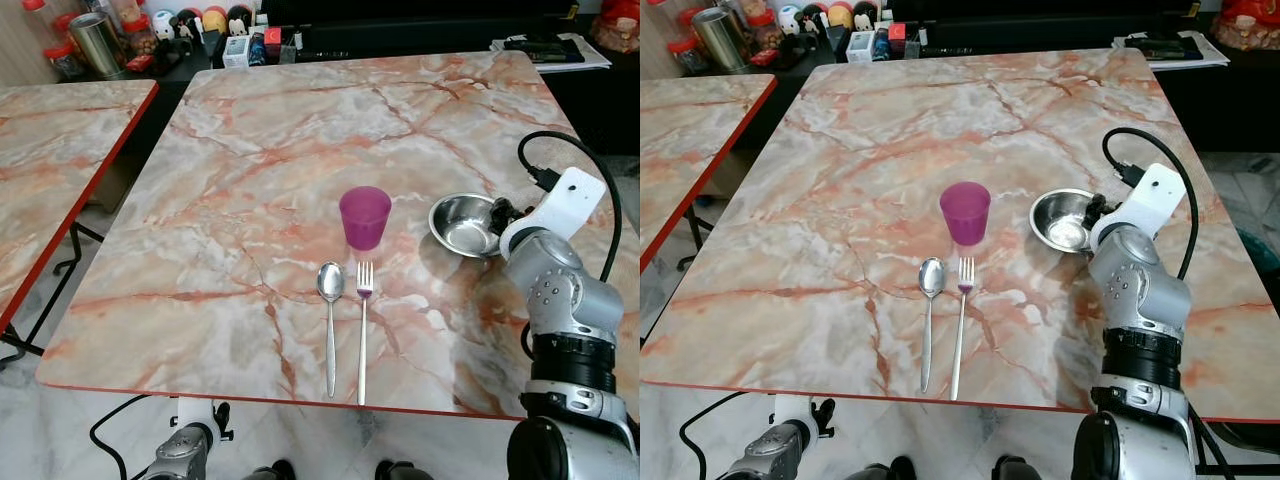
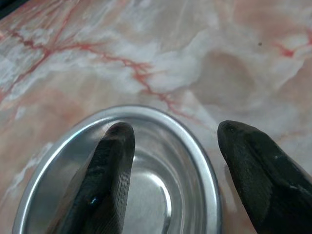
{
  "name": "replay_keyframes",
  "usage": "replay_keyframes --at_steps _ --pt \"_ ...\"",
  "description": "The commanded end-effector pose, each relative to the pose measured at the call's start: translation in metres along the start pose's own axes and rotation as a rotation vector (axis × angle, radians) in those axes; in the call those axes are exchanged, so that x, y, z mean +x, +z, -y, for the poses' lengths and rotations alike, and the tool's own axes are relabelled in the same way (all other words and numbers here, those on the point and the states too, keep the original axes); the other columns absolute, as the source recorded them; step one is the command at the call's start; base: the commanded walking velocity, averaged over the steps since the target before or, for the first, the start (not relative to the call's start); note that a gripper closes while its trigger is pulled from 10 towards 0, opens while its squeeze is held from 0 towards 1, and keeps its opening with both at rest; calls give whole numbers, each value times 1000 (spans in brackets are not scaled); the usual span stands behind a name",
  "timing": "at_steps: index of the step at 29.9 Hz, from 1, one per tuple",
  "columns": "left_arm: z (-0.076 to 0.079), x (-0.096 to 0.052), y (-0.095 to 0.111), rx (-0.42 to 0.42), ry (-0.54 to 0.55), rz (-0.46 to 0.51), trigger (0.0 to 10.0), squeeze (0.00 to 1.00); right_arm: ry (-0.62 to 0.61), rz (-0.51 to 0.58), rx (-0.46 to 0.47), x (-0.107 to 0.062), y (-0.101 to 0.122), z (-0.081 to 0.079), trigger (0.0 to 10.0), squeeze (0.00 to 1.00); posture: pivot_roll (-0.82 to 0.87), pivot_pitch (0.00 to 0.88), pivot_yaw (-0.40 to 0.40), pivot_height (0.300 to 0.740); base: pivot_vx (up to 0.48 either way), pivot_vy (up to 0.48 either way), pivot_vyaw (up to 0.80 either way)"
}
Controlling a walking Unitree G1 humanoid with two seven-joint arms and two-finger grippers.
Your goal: Setting the table
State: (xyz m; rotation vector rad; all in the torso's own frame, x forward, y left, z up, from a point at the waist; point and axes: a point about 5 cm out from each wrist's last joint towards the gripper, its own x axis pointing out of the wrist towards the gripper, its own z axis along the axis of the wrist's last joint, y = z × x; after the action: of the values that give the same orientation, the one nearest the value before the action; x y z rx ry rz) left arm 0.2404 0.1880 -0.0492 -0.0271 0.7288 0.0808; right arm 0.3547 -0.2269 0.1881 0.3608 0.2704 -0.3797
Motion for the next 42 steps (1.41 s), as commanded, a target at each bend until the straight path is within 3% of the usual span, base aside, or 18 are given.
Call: replay_keyframes --at_steps 1,11,27,28,29,30,31,32,33,42 --pt "-6 -1 -5 -2 13 -24 10000 0 4 0 13 -4 0 0 10000 0 -158 169 93 740 0 0 0" --pt "-6 -1 -4 1 13 -24 10000 0 -26 -21 19 -6 -5 6 10000 0 -158 170 95 740 0 0 0" --pt "-7 -1 -3 5 13 -22 10000 0 7 -73 64 -5 -19 2 10000 0 -154 171 94 740 0 0 0" --pt "-7 -1 -3 5 13 -22 10000 0 7 -75 66 -5 -20 2 6510 0 -154 171 94 740 0 0 0" --pt "-7 -1 -3 5 13 -23 10000 0 7 -75 68 -5 -20 2 6510 0 -154 171 94 740 0 0 0" --pt "-7 -1 -3 5 13 -24 10000 0 6 -76 70 -5 -20 2 2000 0 -154 171 94 740 0 0 0" --pt "-7 -1 -4 5 13 -25 10000 0 6 -77 72 -5 -21 2 667 0 -152 170 93 740 0 0 0" --pt "-7 -1 -4 5 13 -25 10000 0 6 -77 72 -5 -21 2 667 0 -152 170 93 740 0 0 0" --pt "-7 -1 -4 6 13 -27 10000 0 8 -77 74 -5 -21 2 0 0 -152 170 93 740 0 0 0" --pt "-6 -1 -6 8 14 -33 10000 0 18 -85 78 -4 -24 1 0 0 -150 170 93 740 0 0 0"
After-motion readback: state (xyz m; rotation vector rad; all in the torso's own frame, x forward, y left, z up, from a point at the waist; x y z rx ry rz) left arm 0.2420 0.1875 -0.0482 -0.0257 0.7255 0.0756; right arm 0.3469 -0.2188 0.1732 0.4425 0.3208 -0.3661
